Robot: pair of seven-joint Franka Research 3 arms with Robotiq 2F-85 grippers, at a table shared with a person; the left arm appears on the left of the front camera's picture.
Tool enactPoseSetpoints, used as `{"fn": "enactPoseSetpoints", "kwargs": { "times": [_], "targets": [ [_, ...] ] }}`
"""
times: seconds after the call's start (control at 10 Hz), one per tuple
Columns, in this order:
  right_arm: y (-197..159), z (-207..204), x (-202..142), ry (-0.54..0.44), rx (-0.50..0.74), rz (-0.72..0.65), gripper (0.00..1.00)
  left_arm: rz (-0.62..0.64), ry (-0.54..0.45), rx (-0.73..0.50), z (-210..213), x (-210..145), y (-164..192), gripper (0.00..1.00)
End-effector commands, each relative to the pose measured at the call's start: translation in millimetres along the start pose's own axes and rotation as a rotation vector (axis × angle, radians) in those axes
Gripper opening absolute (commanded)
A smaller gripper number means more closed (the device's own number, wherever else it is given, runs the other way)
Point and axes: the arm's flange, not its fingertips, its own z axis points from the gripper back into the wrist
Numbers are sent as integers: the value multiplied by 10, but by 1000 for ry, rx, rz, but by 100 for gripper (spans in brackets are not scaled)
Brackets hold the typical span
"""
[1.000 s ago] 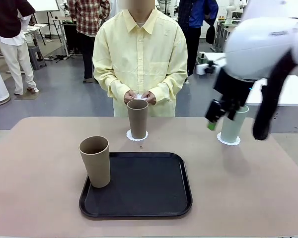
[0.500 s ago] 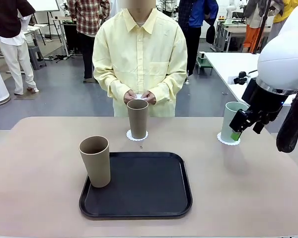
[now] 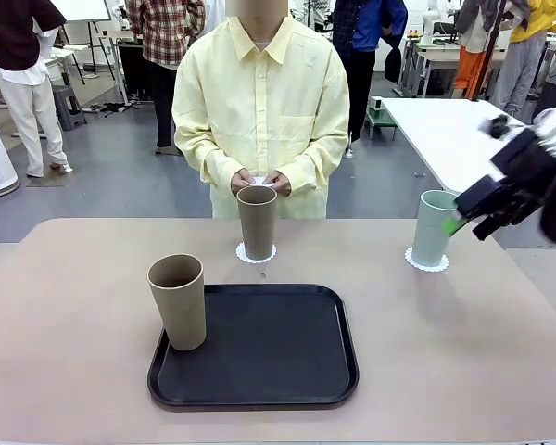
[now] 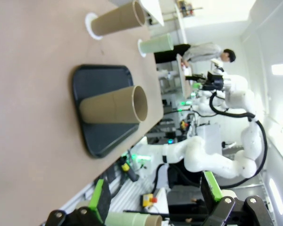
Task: Place coasters on the table and set cups on them.
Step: Take one Reusable plastic cup from the Flat Tray and place it on a coaster set by the human.
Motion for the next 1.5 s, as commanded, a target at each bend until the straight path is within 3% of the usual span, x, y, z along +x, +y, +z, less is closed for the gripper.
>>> {"fn": "enactPoseSetpoints", "kwargs": {
  "times": [0.0, 0.3, 0.5, 0.6, 1.0, 1.4],
  "targets": [
    [-256, 297, -209, -47, 237, 18, 100, -6, -8, -11, 4, 4, -14, 100],
    [-816, 499, -534, -107, 422, -30, 100, -6, -8, -11, 4, 4, -14, 100],
    [-1118, 576, -702, -112, 484, -62, 100, -6, -8, -11, 4, 4, -14, 100],
    [-1282, 590, -773, -159, 519, -92, 100, -6, -8, -11, 4, 4, -14, 100],
    [-1859, 407, -1050, -209, 622, -288, 100, -6, -8, -11, 4, 4, -14, 100],
    [-1924, 425, -1223, -257, 650, -319, 100, -6, -8, -11, 4, 4, -14, 100]
  ]
}}
